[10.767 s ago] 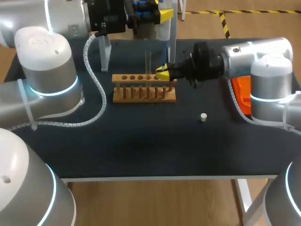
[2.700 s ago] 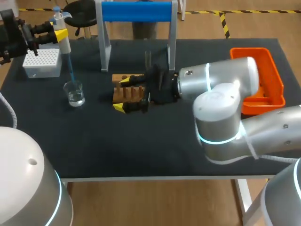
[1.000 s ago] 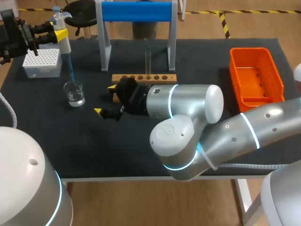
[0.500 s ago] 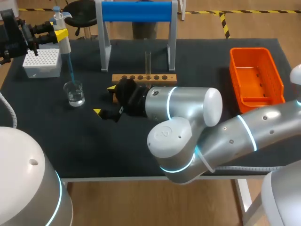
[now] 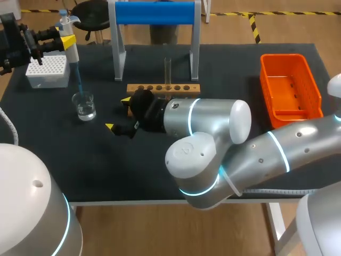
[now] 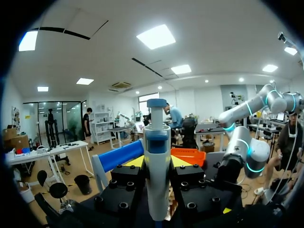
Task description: Invert the test tube, pick up the pipette, mount the tip to pipette, aspirate from beaker and dispense into the tube, eject the tip, return the pipette, and cap with the stopper.
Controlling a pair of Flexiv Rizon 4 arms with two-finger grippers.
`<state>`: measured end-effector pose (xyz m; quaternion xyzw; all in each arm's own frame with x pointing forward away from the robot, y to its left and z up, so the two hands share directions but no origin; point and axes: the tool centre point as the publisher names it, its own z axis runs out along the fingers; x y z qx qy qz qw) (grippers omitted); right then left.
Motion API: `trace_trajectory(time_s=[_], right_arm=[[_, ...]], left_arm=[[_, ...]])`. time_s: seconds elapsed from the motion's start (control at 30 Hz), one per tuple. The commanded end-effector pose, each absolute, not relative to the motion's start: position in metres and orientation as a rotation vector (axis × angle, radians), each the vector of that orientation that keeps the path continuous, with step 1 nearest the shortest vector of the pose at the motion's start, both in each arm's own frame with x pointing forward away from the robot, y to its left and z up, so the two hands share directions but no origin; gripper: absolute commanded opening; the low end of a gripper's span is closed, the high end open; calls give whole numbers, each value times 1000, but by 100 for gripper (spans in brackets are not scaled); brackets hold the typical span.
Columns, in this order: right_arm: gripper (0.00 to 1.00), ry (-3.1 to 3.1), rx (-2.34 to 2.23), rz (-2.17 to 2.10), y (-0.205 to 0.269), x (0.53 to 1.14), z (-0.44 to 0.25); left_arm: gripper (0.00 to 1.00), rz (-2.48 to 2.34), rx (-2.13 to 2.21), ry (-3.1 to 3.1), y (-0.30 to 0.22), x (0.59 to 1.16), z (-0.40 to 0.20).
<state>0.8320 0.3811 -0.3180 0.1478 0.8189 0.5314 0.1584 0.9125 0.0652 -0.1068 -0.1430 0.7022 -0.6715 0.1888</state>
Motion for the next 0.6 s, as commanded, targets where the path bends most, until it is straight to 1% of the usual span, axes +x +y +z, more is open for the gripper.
trace_trajectory(time_s=[0.03,0.6], right_arm=[[100,2344,426,1512,382,831,-317],[100,2344,426,1512,382,831,-317]], left_arm=[[0,-1891,-377,1949,70,914,-115],[0,-1893,-357,1960,72,929,-142]])
